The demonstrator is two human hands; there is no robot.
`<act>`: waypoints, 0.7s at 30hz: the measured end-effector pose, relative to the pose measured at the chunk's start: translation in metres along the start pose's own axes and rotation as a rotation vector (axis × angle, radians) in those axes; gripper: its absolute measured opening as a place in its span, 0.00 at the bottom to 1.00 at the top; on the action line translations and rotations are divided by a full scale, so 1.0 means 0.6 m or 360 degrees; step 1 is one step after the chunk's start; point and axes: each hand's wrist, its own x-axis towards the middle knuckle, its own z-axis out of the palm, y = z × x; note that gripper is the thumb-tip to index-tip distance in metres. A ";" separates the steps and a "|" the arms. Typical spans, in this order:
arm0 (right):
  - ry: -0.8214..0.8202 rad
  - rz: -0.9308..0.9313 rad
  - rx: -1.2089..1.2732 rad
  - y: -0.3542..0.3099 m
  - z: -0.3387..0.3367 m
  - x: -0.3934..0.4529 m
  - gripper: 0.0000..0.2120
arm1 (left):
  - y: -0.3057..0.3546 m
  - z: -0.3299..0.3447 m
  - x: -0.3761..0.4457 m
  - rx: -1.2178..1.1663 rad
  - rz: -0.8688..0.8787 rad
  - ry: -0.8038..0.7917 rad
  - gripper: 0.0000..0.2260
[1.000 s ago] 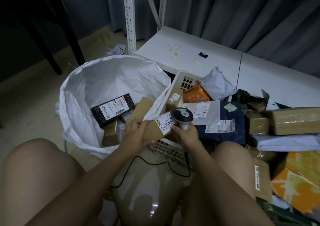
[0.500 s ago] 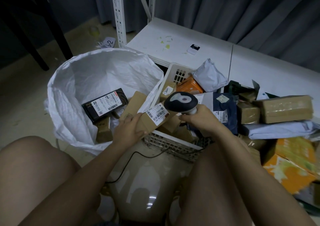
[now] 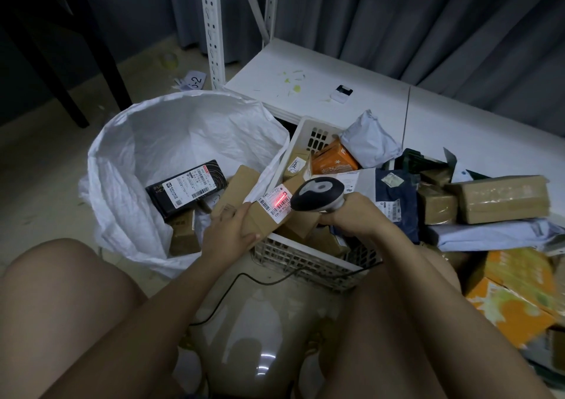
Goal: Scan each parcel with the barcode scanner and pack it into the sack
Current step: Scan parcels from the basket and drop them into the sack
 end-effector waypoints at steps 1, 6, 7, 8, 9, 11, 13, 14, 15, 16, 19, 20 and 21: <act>0.0007 0.0016 0.0006 0.000 0.000 0.001 0.08 | 0.000 0.000 0.000 0.0003 -0.0005 -0.0003 0.33; -0.0027 0.0098 0.0008 -0.001 -0.004 0.003 0.14 | 0.000 0.003 0.000 0.0003 0.0011 -0.0003 0.32; -0.0029 0.0114 0.0040 -0.001 -0.005 0.003 0.13 | -0.001 0.003 0.000 0.0004 0.0012 0.0003 0.32; -0.0037 0.0125 0.0070 -0.001 -0.007 0.003 0.13 | -0.001 0.003 0.000 0.0002 0.0013 0.0006 0.32; -0.0054 0.0127 0.0101 -0.001 -0.008 0.002 0.12 | 0.000 0.002 -0.001 -0.0002 0.0015 0.0009 0.32; -0.0097 0.0131 0.0191 -0.001 -0.009 -0.001 0.12 | 0.003 0.001 -0.002 -0.0012 0.0010 0.0008 0.32; -0.0118 0.0137 0.0238 -0.001 -0.010 -0.002 0.11 | 0.006 0.000 -0.004 0.0000 -0.0001 0.0004 0.32; -0.0119 0.0138 0.0248 -0.001 -0.010 -0.003 0.11 | 0.006 -0.001 -0.004 0.0009 -0.0002 0.0002 0.33; -0.0118 0.0140 0.0263 -0.002 -0.010 -0.004 0.10 | 0.007 -0.002 -0.004 0.0014 -0.0002 -0.0001 0.33; -0.0117 0.0143 0.0286 -0.001 -0.010 -0.004 0.10 | 0.007 -0.002 -0.004 0.0013 -0.0009 -0.0014 0.33; -0.0073 0.0118 0.0380 0.003 -0.007 -0.003 0.10 | 0.009 -0.005 -0.004 0.0033 -0.0031 -0.0060 0.34; -0.0054 0.0095 0.0406 0.004 -0.006 -0.003 0.10 | 0.011 -0.005 -0.004 0.0053 -0.0029 -0.0061 0.34; -0.0033 0.0079 0.0438 0.003 -0.003 -0.003 0.10 | 0.013 -0.006 -0.005 0.0076 -0.0029 -0.0065 0.36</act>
